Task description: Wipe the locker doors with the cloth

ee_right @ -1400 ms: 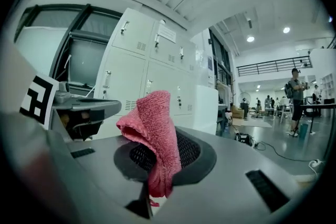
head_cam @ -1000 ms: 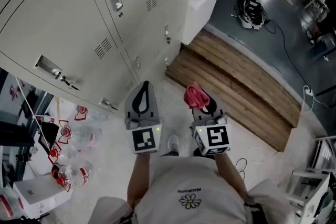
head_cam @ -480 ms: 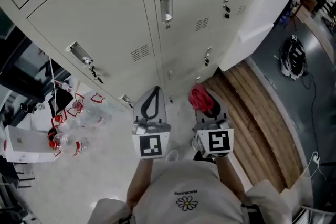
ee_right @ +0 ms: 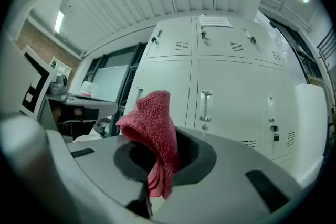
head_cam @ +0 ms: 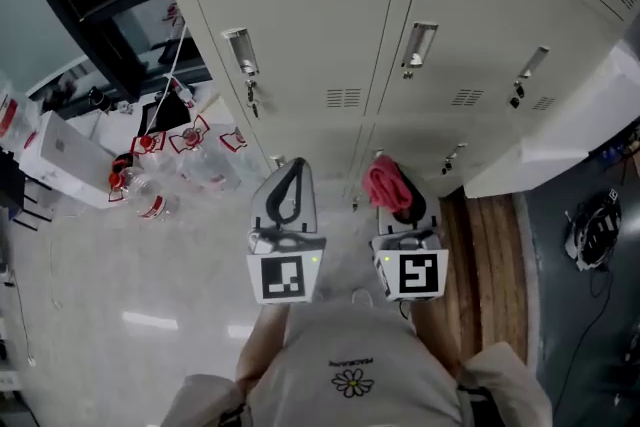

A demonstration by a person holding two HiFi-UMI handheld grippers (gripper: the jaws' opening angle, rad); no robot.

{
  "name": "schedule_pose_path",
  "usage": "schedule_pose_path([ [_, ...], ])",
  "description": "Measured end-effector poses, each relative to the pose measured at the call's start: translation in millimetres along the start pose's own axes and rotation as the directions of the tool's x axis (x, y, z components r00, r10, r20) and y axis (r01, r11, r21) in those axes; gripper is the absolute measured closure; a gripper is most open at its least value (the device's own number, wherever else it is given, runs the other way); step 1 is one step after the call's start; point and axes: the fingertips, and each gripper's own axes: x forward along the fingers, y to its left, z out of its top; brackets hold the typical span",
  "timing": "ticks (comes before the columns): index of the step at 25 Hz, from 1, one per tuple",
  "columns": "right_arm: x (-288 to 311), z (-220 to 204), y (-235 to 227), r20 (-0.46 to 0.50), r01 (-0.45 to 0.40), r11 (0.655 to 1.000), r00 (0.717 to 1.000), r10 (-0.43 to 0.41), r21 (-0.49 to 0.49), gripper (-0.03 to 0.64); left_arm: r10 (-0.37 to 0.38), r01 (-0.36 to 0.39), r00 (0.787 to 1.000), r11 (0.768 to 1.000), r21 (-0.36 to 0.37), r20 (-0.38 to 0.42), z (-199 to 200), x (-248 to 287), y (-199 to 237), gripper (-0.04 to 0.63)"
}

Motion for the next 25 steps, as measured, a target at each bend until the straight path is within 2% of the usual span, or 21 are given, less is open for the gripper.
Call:
schedule_pose_path([
  [4, 2.2, -0.2, 9.3, 0.019, -0.063, 0.998, 0.998, 0.062, 0.012, 0.586, 0.089, -0.089, 0.996, 0.996, 0.018, -0.006, 4.2, -12.9, 11.2, 0.578],
  [7, 0.3, -0.6, 14.8, 0.025, -0.098, 0.995, 0.995, 0.098, 0.015, 0.586, 0.117, -0.117, 0.993, 0.993, 0.033, -0.007, 5.8, -20.1, 13.7, 0.578],
  [19, 3.4, 0.2, 15.8, 0.023, -0.082, 0.997, 0.996, 0.082, 0.016, 0.585, 0.102, -0.101, 0.995, 0.994, 0.048, -0.019, 6.4, -20.6, 19.0, 0.580],
  [22, 22.1, 26.1, 18.4, 0.071, -0.105, 0.994, 0.992, 0.104, 0.009, 0.586, 0.101, -0.100, 0.995, 0.994, 0.045, -0.008, 12.2, -17.8, 24.7, 0.578],
  [25, 47.4, 65.5, 25.7, 0.126, -0.169, 0.986, 0.978, 0.166, 0.012, 0.586, 0.102, -0.101, 0.995, 0.994, 0.052, -0.012, 17.0, -17.3, 31.6, 0.578],
])
